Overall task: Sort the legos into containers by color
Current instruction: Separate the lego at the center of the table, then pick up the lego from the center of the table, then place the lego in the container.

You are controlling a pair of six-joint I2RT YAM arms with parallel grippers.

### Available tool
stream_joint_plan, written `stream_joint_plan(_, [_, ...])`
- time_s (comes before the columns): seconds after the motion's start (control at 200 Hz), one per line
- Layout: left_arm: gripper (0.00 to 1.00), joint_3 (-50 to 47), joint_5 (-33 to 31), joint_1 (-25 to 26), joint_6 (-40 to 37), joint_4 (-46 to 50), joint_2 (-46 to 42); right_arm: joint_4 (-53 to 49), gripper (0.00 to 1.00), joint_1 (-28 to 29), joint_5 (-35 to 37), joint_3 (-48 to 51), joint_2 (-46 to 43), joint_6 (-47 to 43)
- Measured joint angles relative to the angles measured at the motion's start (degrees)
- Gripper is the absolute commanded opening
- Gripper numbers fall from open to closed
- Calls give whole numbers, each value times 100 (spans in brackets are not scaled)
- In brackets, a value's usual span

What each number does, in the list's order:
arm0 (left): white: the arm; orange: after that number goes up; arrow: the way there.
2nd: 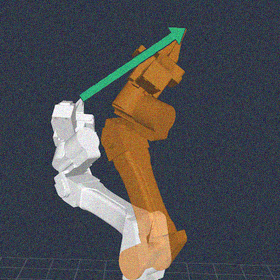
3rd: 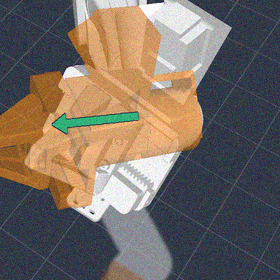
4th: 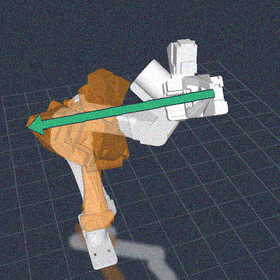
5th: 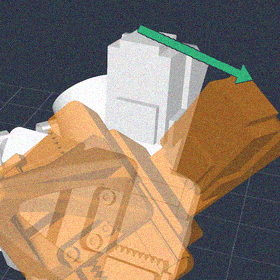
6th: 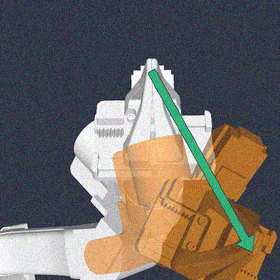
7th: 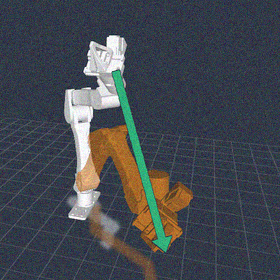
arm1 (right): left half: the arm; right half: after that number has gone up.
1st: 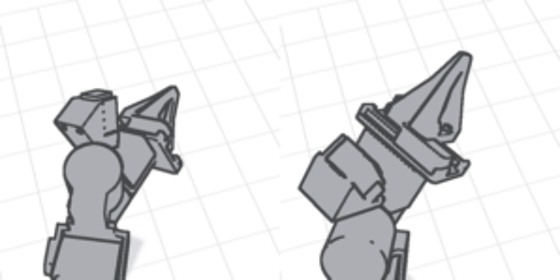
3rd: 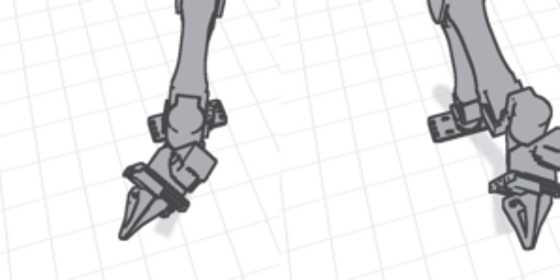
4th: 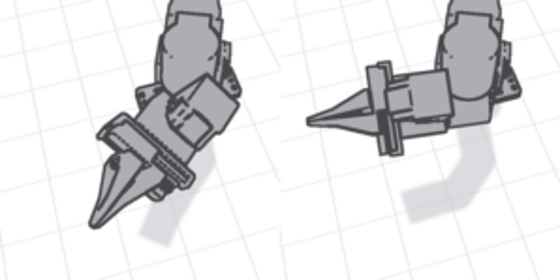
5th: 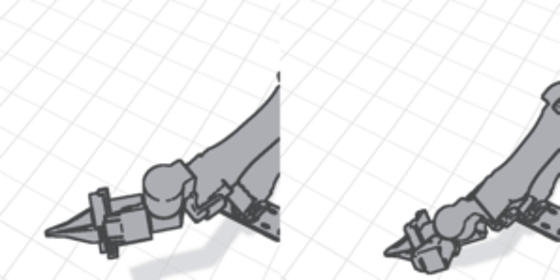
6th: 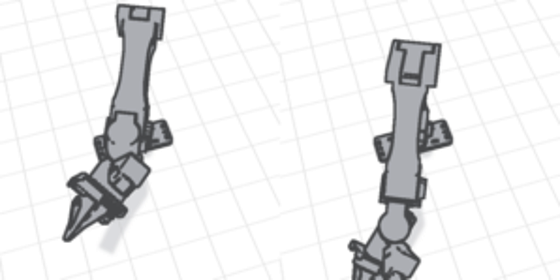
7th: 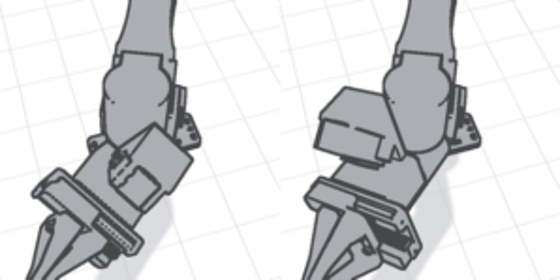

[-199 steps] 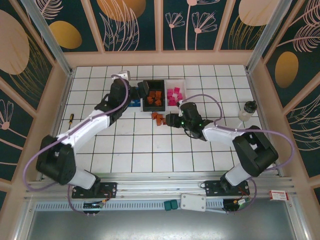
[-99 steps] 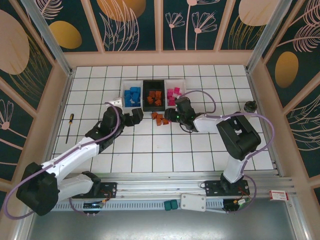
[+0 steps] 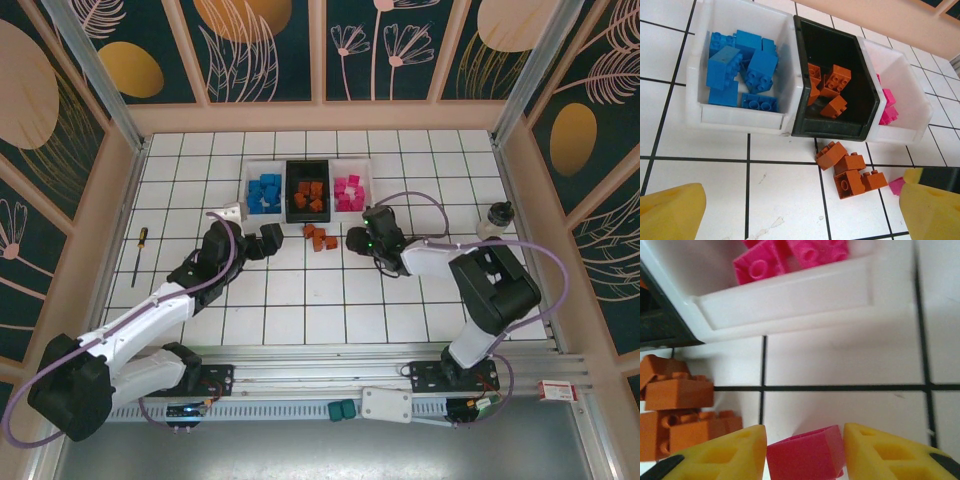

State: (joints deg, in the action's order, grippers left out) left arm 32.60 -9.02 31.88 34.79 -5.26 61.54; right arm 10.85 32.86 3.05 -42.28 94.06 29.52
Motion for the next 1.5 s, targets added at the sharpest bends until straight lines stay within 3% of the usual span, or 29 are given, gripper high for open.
stream_joint_plan(0.115, [99, -22, 2, 0, 2, 0, -46, -153, 67, 31, 59, 101, -203, -63])
stream_joint_plan(0.27, [99, -46, 0, 2, 2, 0, -76, -210, 70, 173, 168, 37, -173, -173])
stream_joint_plan(0.41, [99, -72, 0, 0, 4, 0, -74, -234, 62, 186, 214, -63, 197, -251])
stream_joint_plan(0.726, [99, -101, 2, 0, 9, -7, 87, -232, 32, 186, 190, -74, 186, -616])
stream_joint_plan(0.956, [99, -201, 11, 0, 72, -11, 177, -295, 31, 50, -28, -643, -354, -866])
stream_joint_plan(1.171, [99, -407, 109, 0, 197, -4, 177, -208, 31, -361, -109, -2166, 398, -973])
stream_joint_plan(1.286, [98, -433, 109, 0, 232, 2, 111, -256, 36, -540, -138, -2774, 1032, -968])
stream_joint_plan(1.386, [99, -433, 107, 0, 240, 7, 0, -485, 56, -612, -160, -3279, 1493, -979])
stream_joint_plan(1.501, [99, -433, 107, 2, 240, 13, -33, -776, 66, -629, -166, -3856, 1849, -1003])
